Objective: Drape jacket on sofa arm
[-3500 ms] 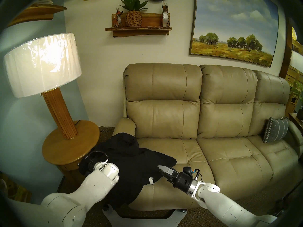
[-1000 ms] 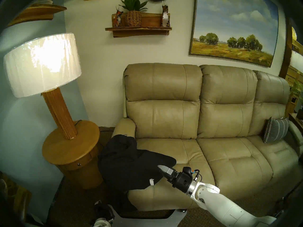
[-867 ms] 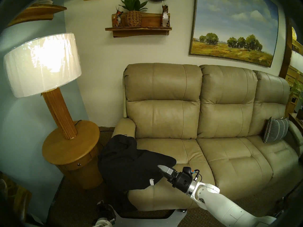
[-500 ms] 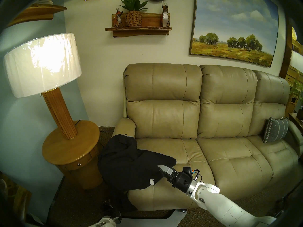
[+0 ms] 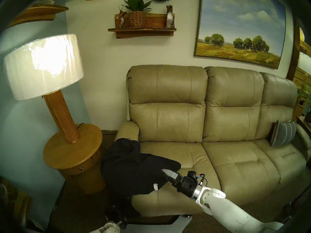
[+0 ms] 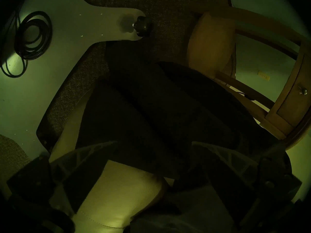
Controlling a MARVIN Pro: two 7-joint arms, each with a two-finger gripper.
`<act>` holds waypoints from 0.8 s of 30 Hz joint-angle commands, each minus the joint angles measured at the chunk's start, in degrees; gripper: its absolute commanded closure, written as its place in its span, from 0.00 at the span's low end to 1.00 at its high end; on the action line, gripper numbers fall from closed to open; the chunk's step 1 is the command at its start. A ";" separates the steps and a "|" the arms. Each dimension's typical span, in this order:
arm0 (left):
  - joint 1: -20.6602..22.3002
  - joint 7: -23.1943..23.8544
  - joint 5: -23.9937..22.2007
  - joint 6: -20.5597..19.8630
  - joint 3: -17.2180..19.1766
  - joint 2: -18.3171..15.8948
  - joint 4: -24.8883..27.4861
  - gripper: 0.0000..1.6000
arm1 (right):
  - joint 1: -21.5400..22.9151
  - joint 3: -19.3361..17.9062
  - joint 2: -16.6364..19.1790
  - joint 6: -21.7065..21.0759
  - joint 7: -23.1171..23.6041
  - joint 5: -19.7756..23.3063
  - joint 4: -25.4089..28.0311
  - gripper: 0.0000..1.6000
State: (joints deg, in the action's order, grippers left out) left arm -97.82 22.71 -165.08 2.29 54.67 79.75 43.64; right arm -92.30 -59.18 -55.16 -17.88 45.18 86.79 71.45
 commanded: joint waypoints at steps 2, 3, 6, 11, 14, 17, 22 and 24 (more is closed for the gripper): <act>-6.11 1.15 0.08 -2.50 1.23 -2.00 -2.50 0.00 | 0.31 -0.13 -0.04 -0.05 0.25 0.06 0.66 0.00; -7.03 1.42 0.08 -2.72 1.29 -2.18 -2.80 0.00 | 0.31 -0.13 -0.05 -0.05 0.24 0.06 0.63 0.00; -9.15 2.32 0.08 -3.49 1.21 -2.30 -3.54 0.00 | 0.31 -0.14 -0.08 -0.03 0.23 0.05 0.57 0.00; -12.36 3.85 0.08 -5.45 0.45 -2.00 -4.25 0.00 | 0.31 -0.15 -0.12 -0.01 0.21 0.04 0.46 0.00; -14.34 5.17 0.13 -6.57 -0.10 -1.64 -4.39 0.00 | 0.36 -0.14 -0.11 -0.07 0.14 0.01 0.43 0.00; -16.35 7.16 0.40 -7.88 -0.97 -1.11 -4.36 0.00 | 0.58 -0.11 -0.01 -0.16 0.12 -0.15 0.52 0.00; -18.74 12.47 0.67 -8.94 -1.07 -0.23 -2.94 0.00 | 0.90 -0.11 0.13 -0.18 0.02 -0.44 0.71 0.00; -19.22 14.14 1.00 -9.25 -0.87 -0.24 -2.23 0.00 | 0.81 -0.14 -0.02 -0.16 0.28 -0.29 0.66 0.00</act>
State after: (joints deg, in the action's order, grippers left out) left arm -112.64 30.84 -164.66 -5.29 53.56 78.38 39.27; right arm -92.19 -59.25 -55.26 -17.84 45.12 86.63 71.24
